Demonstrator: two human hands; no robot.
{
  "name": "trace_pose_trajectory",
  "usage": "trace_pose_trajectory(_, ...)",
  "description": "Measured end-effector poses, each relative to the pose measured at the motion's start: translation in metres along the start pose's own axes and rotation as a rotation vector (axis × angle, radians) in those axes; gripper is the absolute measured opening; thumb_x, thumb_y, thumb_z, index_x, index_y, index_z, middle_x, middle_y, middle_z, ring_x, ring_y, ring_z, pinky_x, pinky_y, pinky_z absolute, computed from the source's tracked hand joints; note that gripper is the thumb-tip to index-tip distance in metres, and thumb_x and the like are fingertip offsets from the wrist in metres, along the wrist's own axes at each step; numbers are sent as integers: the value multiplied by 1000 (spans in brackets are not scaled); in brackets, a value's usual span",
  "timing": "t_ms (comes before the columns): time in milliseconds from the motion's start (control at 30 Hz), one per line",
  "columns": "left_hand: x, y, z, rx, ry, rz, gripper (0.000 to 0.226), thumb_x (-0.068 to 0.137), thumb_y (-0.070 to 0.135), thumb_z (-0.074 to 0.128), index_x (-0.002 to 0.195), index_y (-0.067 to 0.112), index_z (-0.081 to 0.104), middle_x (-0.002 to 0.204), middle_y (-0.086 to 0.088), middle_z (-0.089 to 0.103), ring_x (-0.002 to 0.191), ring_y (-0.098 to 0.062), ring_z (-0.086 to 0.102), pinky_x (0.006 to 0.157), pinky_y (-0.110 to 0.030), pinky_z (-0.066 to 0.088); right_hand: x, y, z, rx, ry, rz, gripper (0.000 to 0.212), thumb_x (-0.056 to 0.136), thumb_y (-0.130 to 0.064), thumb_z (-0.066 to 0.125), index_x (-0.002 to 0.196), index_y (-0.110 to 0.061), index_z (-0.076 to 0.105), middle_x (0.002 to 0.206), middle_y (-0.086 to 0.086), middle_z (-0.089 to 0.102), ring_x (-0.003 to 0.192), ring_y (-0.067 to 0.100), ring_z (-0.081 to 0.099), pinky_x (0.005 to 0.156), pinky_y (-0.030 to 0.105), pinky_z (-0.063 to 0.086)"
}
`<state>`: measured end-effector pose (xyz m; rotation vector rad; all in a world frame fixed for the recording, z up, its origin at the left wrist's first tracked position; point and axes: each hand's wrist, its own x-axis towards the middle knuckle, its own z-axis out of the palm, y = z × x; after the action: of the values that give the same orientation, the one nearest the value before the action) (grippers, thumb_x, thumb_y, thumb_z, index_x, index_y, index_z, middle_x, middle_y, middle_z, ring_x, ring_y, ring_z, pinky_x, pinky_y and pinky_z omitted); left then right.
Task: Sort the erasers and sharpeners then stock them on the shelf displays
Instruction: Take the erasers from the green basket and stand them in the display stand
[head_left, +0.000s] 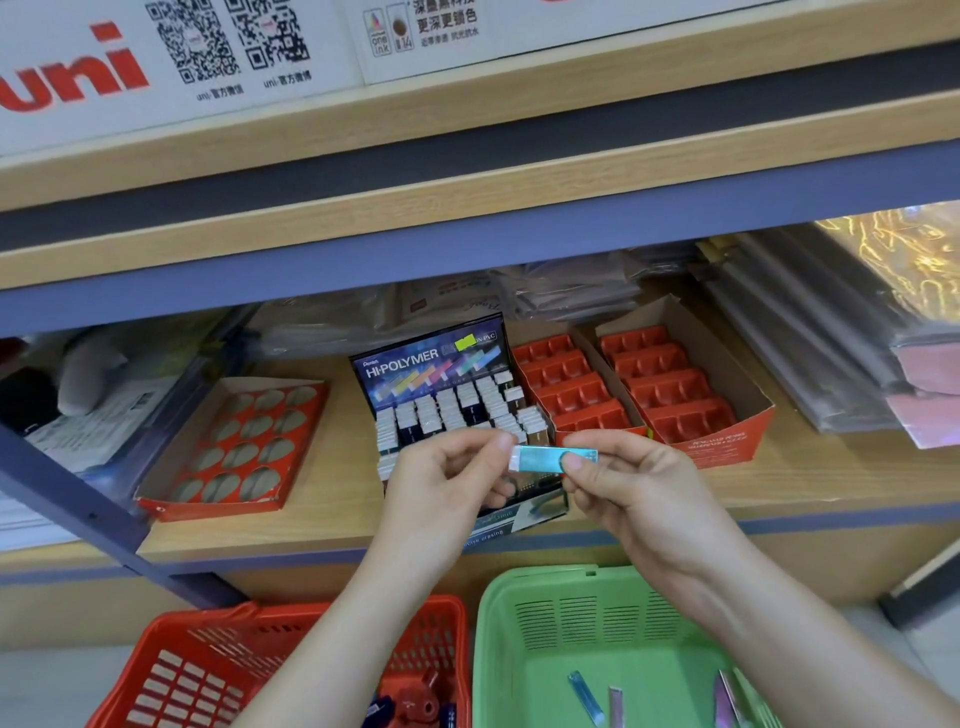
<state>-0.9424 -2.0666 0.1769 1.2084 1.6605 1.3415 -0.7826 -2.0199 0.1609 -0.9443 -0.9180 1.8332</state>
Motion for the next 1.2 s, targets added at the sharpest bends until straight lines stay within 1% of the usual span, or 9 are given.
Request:
trace_pose_trajectory(200,-6,3,-3,-109,66,-48,10,81,4,71,88,11,75,74,-8,73,63,-12,63,62,-19,54,-3,0,4,-180,-2,-24,18,77,-2,76,94,-7,72,76,13,72,64,16,65,60,26,53)
trace_pose_trajectory(267,0,4,-10,-5,132,20,15,83,6,70,85,21,75,76,-1,74,65,-6,63,64,-16,53,-1,0,5,-353,23,-73,15,83,-7,73,96,-15,71,85,8,75,68,12,66,63,28,53)
trace_pose_trajectory(367,15,9,-23,250,236,127,13,86,15,69,93,25,75,85,17,71,71,15,58,68,0,42,10,4,0,-667,82,-225,26,88,-6,65,101,-29,68,98,-5,67,88,9,62,75,26,53)
trace_pose_trajectory(433,23,8,-29,417,230,200,15,87,18,68,100,22,75,90,19,67,79,21,53,71,5,36,17,7,-5,-875,66,-317,36,88,-7,64,108,-37,63,109,-11,58,96,7,57,83,17,46)
trace_pose_trajectory(500,24,5,-29,547,179,311,16,87,15,68,101,17,76,87,19,65,80,18,54,72,4,35,21,10,-9,-1017,6,-355,44,90,-10,62,119,-43,56,119,-12,48,96,7,55,77,5,39)
trace_pose_trajectory(667,27,-12,-27,714,140,545,14,82,9,73,96,9,76,86,3,72,78,-10,66,76,-21,50,27,20,-9,-1166,-97,-412,52,91,-11,59,134,-38,49,131,-11,38,108,6,47,89,3,29)
trace_pose_trajectory(833,33,-12,-25,799,89,619,16,85,14,68,98,9,74,86,0,70,78,-15,66,72,-28,53,27,24,-8,-1331,-152,-484,47,91,-13,57,132,-37,53,123,-11,37,88,-3,46,82,11,33)
trace_pose_trajectory(1000,38,-10,-21,844,52,639,13,84,13,71,96,11,72,84,0,67,74,-15,61,70,-25,46,28,24,-8,-1411,-201,-507,45,91,-15,57,130,-37,52,124,-9,36,74,0,39,77,18,40)
trace_pose_trajectory(1200,36,-11,-28,717,69,586,12,84,17,72,96,15,74,81,13,61,66,7,50,68,-7,41,40,4,3,-1410,-128,-678,39,89,-17,62,127,-27,59,117,-8,47,109,14,49,91,32,47)
